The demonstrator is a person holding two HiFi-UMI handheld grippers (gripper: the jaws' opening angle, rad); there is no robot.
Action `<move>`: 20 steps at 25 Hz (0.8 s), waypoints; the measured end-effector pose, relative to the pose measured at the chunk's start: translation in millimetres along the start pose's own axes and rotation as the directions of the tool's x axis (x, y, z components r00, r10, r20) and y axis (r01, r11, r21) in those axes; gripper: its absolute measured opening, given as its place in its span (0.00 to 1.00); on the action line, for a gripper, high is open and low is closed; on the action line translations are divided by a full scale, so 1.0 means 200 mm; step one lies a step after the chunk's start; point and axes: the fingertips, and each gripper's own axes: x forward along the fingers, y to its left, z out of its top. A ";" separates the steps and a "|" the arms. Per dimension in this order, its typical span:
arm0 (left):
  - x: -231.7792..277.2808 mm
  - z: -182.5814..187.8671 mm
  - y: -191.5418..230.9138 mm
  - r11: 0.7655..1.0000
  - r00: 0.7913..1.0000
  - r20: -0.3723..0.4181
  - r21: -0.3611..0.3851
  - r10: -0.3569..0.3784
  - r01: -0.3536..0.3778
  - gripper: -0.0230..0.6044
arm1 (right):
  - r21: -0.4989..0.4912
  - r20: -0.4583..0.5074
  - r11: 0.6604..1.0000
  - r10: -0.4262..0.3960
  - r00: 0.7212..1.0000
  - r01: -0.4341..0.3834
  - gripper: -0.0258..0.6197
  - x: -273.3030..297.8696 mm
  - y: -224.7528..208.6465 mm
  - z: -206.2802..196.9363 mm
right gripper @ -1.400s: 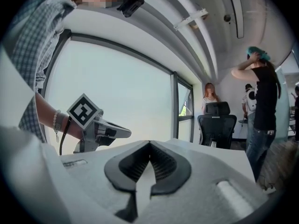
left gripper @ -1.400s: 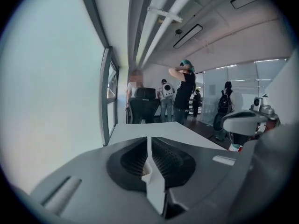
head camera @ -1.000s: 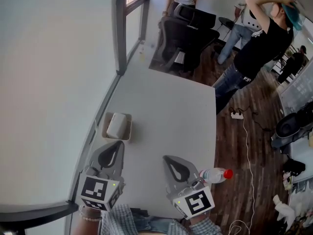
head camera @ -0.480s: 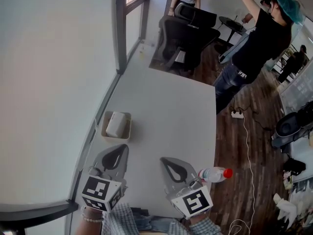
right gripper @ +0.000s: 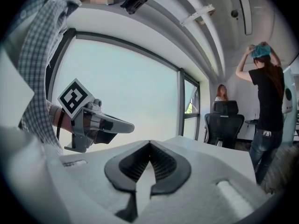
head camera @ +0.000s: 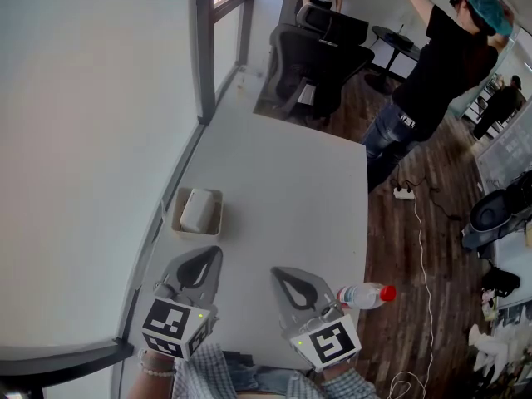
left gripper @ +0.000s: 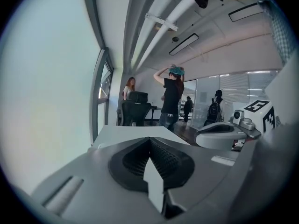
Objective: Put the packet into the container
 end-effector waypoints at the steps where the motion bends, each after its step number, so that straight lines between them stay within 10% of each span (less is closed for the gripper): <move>1: 0.00 -0.01 0.00 1.000 1.000 -0.001 0.002 -0.001 0.001 0.04 | 0.001 0.000 1.000 0.001 1.000 -0.001 0.04 0.00 0.00 0.00; 20: -0.02 -0.09 0.04 0.996 1.000 -0.007 -0.090 -0.006 0.006 0.04 | 0.009 -0.014 1.000 0.009 1.000 -0.009 0.04 0.02 0.03 -0.04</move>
